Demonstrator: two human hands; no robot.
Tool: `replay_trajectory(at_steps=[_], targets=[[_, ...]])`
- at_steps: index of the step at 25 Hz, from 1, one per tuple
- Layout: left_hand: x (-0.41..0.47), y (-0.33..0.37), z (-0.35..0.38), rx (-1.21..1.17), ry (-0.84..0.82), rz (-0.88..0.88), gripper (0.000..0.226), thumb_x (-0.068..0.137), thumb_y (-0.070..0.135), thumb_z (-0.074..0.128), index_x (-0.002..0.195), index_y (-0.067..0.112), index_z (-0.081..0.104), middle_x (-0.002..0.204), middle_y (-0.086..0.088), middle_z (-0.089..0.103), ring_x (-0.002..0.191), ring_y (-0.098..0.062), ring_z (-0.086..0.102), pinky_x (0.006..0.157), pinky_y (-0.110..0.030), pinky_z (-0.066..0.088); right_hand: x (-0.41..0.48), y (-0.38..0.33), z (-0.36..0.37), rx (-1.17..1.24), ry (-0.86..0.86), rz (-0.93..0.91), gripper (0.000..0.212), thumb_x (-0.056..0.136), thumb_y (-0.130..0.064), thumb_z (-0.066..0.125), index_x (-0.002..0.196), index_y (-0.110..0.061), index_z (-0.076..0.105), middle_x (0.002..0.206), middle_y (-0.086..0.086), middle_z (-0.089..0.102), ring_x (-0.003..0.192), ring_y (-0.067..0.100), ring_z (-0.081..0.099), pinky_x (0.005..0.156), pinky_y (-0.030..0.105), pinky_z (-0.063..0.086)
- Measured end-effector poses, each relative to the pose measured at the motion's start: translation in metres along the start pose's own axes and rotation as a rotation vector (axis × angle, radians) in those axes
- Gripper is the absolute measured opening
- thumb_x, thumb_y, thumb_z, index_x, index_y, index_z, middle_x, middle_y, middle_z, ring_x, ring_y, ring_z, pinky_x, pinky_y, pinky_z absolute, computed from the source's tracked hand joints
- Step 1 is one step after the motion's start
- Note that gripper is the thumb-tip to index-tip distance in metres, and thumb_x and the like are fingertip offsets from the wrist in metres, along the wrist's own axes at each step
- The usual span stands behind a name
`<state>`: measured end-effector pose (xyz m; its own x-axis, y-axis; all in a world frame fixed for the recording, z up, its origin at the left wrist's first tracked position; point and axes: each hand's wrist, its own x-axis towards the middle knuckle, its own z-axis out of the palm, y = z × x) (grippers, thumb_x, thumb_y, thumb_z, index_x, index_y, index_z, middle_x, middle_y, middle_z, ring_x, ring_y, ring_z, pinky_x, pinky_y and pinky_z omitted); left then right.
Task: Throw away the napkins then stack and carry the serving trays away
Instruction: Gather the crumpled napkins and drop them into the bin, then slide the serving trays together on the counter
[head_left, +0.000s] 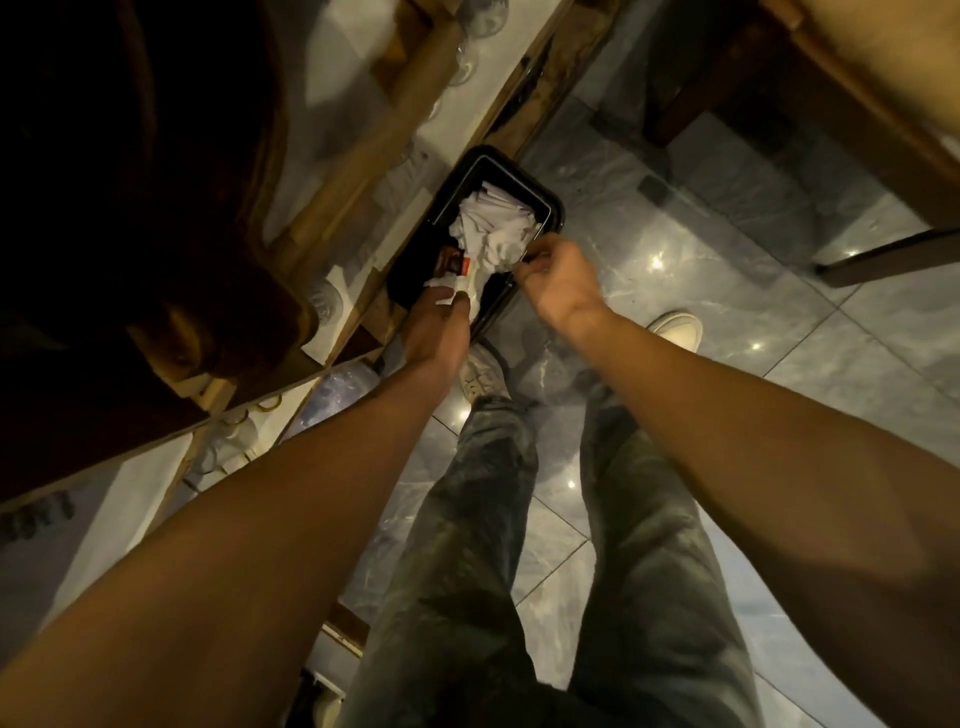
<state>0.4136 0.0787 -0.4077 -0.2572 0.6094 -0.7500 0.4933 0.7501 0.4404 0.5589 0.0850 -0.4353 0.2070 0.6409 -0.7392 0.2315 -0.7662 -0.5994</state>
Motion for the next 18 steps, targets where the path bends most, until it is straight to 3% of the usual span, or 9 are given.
replay_trajectory(at_steps=[6,10,14,18], targets=[[-0.077,0.032,-0.033,0.216,-0.012,0.163,0.032,0.099,0.029,0.049,0.123,0.011,0.058,0.129,-0.013,0.061,0.114,-0.029,0.058,0.082,-0.025,0.040,-0.080,-0.044,-0.036,-0.214,-0.015,-0.147,0.034,0.093,-0.026,0.058,0.123,-0.011,0.059,0.107,0.012,0.068,0.097,0.025,0.062,0.082,0.029,0.049],[-0.139,0.039,-0.059,0.125,-0.074,0.261,0.034,0.099,0.027,0.049,0.127,0.011,0.057,0.125,-0.012,0.062,0.113,-0.025,0.058,0.077,-0.017,0.034,-0.147,-0.073,-0.051,-0.270,0.017,-0.242,0.036,0.093,-0.024,0.057,0.126,-0.008,0.058,0.113,0.016,0.069,0.107,0.030,0.063,0.090,0.035,0.050],[-0.198,0.051,-0.092,0.061,-0.055,0.354,0.035,0.099,0.029,0.049,0.129,0.013,0.056,0.118,-0.005,0.064,0.100,-0.012,0.056,0.081,-0.020,0.037,-0.207,-0.105,-0.061,-0.249,0.088,-0.330,0.035,0.094,-0.024,0.056,0.126,-0.008,0.058,0.116,0.016,0.066,0.105,0.028,0.064,0.093,0.041,0.050],[-0.243,0.060,-0.124,0.019,-0.023,0.478,0.034,0.099,0.029,0.049,0.128,0.013,0.056,0.118,0.000,0.061,0.103,-0.009,0.056,0.081,-0.019,0.039,-0.254,-0.132,-0.074,-0.265,0.104,-0.432,0.037,0.095,-0.027,0.055,0.128,-0.010,0.056,0.120,0.015,0.063,0.108,0.027,0.062,0.096,0.043,0.049]])
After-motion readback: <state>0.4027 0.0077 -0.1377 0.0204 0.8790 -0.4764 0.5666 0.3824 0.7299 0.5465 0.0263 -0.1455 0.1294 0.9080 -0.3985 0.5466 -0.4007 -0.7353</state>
